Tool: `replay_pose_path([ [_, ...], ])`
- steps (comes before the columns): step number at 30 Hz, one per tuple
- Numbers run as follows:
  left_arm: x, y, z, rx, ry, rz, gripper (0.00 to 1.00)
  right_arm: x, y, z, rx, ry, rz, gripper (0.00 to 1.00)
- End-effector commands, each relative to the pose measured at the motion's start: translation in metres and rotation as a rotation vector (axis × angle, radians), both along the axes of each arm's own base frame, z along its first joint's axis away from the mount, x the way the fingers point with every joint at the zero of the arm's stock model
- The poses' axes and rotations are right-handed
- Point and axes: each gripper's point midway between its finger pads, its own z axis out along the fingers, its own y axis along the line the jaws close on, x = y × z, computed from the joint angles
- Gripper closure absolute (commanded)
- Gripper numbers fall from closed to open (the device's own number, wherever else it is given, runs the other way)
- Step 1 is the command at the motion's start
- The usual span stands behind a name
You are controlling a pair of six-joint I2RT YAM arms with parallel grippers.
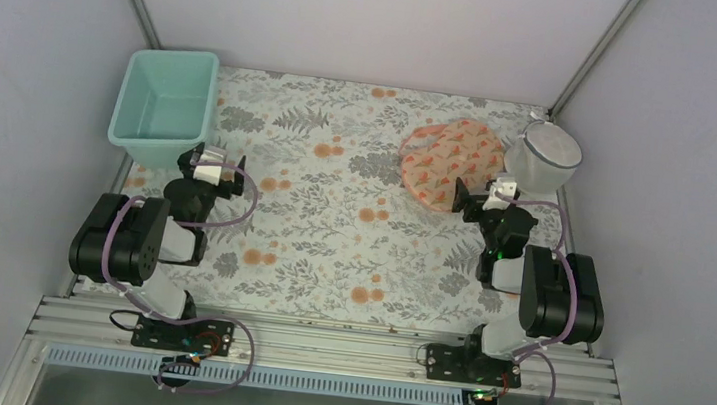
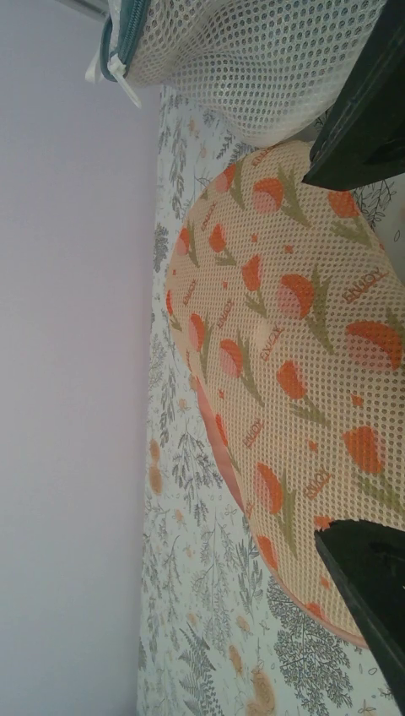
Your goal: Unzip the laundry bag and remove the bra
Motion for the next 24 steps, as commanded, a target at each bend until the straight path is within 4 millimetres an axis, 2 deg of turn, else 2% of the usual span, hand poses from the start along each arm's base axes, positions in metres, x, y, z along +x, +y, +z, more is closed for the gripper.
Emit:
replay_pose_path([
  [1,-0.002,-0.004,0.009,-0.002,-0.036,-0.02,0.0,0.002,0.002,0.016,-0.009,-0.061,0.01,0.0],
  [9,-0.001,-0.004,0.007,-0.002,-0.022,-0.02,0.0,0.014,0.002,0.033,-0.006,-0.012,0.015,0.0],
  [15,-0.001,-0.004,0.007,-0.003,-0.024,-0.02,0.0,0.005,-0.001,0.08,0.048,-0.089,-0.014,0.0],
  [18,-0.001,-0.004,0.007,-0.001,-0.025,-0.021,0.0,0.014,0.009,0.095,0.072,-0.031,0.046,0.0],
  [19,-0.001,-0.004,0.007,-0.003,-0.025,-0.021,0.0,0.017,0.014,0.091,0.079,0.028,0.075,0.0],
  [24,-0.002,-0.004,0.008,-0.003,-0.03,-0.021,0.0,0.037,0.022,0.099,0.153,0.143,0.118,0.0],
])
